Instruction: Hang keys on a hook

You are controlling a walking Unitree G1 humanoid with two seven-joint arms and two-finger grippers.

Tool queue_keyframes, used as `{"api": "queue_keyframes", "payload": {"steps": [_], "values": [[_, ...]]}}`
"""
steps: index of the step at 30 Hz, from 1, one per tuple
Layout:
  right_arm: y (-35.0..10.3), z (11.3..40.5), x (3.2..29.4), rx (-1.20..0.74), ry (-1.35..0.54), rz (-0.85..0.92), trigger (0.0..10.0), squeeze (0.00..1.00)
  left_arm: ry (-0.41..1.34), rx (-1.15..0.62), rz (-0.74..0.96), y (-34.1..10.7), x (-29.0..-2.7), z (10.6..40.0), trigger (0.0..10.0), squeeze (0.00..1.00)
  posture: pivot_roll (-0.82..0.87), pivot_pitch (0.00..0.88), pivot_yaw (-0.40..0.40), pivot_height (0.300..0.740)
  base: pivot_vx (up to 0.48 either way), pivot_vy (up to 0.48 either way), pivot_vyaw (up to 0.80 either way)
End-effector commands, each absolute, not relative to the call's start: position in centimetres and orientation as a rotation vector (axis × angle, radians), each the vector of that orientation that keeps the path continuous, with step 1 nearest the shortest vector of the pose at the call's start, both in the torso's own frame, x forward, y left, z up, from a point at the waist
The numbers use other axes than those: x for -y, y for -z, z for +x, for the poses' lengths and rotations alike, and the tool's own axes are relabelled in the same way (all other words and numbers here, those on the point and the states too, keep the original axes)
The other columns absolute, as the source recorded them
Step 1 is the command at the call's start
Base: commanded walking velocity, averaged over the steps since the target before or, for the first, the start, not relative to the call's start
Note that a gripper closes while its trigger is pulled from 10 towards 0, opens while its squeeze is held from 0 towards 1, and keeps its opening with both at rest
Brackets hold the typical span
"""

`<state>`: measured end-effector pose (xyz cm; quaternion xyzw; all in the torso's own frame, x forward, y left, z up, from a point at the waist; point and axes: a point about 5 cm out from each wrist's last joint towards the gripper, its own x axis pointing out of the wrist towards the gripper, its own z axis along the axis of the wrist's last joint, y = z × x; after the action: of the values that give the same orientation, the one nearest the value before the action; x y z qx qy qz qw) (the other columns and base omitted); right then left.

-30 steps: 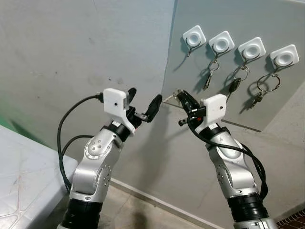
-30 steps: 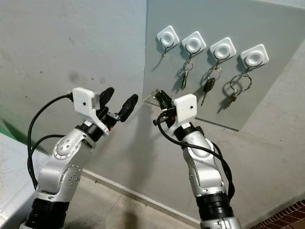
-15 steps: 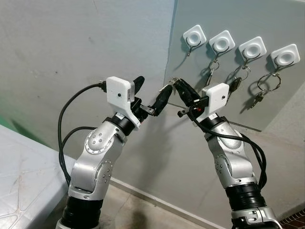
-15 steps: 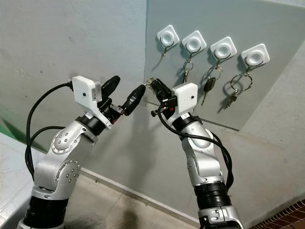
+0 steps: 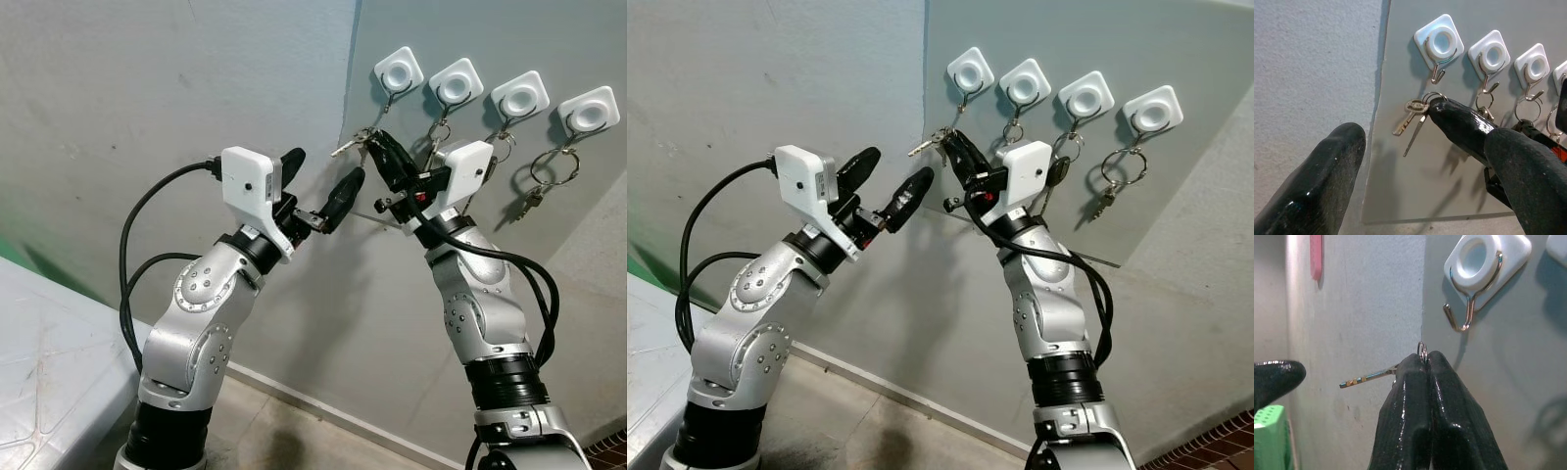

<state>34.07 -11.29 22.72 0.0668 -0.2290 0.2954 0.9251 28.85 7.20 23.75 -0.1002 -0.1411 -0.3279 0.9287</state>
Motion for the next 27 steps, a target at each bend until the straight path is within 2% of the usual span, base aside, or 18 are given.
{"api": "queue_keyframes", "payload": {"steps": [1, 27], "values": [[-23.9, 34.1, 11.6, 0.505, -0.62, 0.144, 10.0, 0.0, 0.688, 0.312, -0.2, -24.5, -7.0, 28.6, 10.0, 0.0, 0.03, 0.024, -0.036, 0.736, 0.0, 0.0, 0.0], [-26.1, 33.2, 11.7, 0.519, -0.799, 0.334, 10.0, 0.0, 0.684, 0.297, -0.217, -24.6, -7.0, 28.5, 10.0, 0.0, 0.03, 0.032, -0.034, 0.736, 0.0, 0.0, 0.0]]}}
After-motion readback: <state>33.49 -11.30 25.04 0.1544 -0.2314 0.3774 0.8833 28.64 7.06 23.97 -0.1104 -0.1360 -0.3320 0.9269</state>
